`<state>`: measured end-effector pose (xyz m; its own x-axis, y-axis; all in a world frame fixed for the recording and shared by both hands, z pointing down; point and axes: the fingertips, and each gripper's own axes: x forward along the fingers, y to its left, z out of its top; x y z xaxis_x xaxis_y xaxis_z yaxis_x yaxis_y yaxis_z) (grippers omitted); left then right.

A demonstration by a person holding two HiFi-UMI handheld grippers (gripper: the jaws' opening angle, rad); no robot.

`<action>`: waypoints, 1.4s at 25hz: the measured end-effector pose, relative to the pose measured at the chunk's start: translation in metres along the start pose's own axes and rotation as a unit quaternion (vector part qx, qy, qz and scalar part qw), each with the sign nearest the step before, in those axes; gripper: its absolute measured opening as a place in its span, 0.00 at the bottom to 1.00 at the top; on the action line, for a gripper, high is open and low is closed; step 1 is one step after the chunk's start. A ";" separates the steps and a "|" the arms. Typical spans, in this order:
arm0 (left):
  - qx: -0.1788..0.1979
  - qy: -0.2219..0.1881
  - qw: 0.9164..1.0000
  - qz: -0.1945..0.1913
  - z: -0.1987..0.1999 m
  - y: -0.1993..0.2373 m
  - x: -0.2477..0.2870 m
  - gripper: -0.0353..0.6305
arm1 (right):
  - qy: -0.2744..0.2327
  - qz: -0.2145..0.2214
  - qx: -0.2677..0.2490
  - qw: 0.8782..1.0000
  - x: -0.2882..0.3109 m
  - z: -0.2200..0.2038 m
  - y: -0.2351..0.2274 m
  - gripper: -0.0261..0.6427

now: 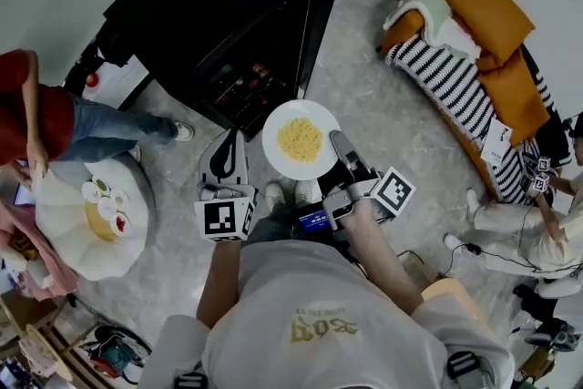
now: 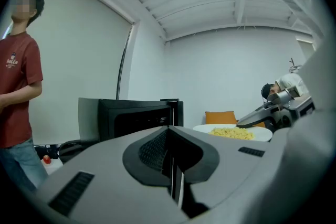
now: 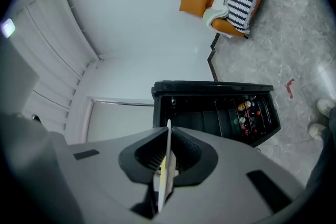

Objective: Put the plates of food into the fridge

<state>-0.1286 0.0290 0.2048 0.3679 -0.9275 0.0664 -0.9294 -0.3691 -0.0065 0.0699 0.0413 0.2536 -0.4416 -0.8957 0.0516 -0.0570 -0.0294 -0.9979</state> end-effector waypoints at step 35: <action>-0.022 0.016 0.999 0.039 -0.105 0.023 0.062 0.06 | 0.031 0.011 -0.009 0.999 0.062 0.019 -0.092 0.07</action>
<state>-0.1304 -0.0305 0.3136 0.2929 -0.9510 0.0987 -0.9561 -0.2914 0.0302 0.0644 -0.0202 0.3482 -0.4971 -0.8671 0.0326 -0.0623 -0.0018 -0.9981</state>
